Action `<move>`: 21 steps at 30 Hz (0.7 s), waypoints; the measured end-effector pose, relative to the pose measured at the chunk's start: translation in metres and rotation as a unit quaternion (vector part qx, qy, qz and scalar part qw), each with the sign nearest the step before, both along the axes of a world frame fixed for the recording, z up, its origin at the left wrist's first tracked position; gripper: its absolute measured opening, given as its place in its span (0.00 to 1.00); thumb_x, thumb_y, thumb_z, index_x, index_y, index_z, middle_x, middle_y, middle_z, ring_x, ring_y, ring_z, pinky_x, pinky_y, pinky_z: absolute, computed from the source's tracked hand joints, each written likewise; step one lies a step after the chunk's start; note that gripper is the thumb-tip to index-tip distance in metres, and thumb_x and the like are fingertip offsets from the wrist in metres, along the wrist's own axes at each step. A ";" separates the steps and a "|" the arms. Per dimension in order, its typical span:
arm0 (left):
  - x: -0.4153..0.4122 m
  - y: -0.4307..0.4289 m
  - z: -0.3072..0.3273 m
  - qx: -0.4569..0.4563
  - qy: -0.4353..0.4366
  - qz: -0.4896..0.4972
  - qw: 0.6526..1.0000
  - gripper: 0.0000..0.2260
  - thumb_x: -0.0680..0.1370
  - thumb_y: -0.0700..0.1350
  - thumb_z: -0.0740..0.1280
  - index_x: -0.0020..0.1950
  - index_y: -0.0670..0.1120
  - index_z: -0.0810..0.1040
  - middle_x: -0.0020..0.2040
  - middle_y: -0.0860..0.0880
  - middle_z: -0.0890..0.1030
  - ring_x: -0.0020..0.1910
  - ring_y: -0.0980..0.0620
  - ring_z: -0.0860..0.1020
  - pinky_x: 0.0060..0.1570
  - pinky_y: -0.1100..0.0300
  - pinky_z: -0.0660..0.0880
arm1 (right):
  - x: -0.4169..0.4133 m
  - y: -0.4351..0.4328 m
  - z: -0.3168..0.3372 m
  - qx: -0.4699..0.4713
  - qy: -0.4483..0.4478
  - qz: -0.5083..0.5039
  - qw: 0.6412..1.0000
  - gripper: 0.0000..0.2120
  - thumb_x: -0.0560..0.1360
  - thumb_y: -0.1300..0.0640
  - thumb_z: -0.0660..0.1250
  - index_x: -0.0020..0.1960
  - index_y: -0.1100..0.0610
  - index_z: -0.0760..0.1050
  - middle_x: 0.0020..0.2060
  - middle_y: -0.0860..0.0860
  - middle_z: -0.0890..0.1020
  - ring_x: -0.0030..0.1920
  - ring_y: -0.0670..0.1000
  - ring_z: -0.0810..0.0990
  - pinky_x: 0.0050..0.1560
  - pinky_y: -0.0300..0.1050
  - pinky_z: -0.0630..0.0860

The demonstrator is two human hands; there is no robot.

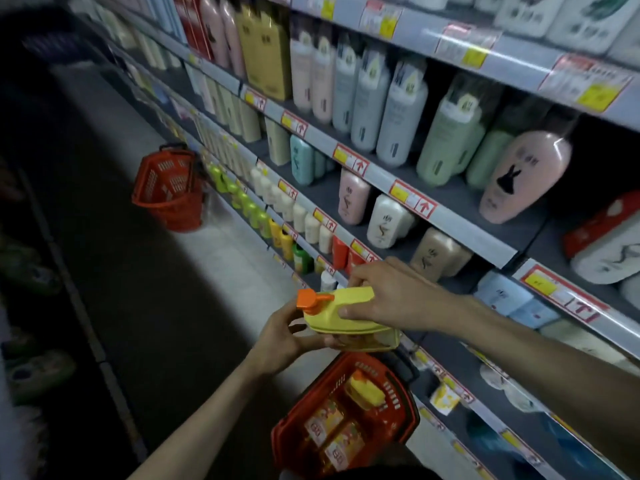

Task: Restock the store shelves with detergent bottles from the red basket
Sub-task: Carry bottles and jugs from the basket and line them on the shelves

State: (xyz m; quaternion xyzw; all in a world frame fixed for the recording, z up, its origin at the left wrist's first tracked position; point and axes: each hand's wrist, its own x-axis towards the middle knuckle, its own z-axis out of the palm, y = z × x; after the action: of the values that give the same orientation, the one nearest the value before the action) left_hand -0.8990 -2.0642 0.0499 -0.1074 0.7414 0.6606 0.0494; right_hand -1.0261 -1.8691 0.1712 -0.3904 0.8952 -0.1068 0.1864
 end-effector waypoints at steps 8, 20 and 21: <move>-0.019 0.003 0.070 0.052 0.102 -0.009 0.993 0.35 0.69 0.53 0.82 0.73 0.48 0.73 0.65 0.49 0.84 0.66 0.48 0.82 0.59 0.57 0.81 | 0.002 -0.017 0.112 -0.040 0.095 0.043 0.994 0.25 0.71 0.25 0.68 0.49 0.45 0.83 0.41 0.44 0.83 0.42 0.44 0.80 0.38 0.43 0.73; -0.016 -0.003 0.107 0.122 0.150 0.177 0.965 0.30 0.63 0.59 0.81 0.59 0.45 0.84 0.54 0.44 0.88 0.56 0.43 0.87 0.56 0.46 0.84 | -0.014 -0.007 0.086 -0.373 -0.089 -0.111 0.917 0.29 0.72 0.40 0.79 0.70 0.45 0.77 0.61 0.41 0.83 0.62 0.43 0.82 0.62 0.50 0.80; -0.014 -0.005 0.107 0.136 0.145 0.182 0.963 0.30 0.64 0.58 0.80 0.59 0.43 0.83 0.54 0.43 0.88 0.55 0.42 0.87 0.54 0.47 0.84 | -0.010 -0.008 0.074 -0.376 -0.128 -0.129 0.908 0.36 0.69 0.37 0.79 0.73 0.44 0.73 0.63 0.42 0.83 0.63 0.44 0.81 0.64 0.51 0.81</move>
State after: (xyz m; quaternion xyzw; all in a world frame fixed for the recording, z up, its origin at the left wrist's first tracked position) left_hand -0.9125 -2.0689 0.1568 -0.1360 0.6116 0.7615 -0.1660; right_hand -1.0357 -1.8766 0.2448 -0.2952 0.7997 -0.5080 0.1236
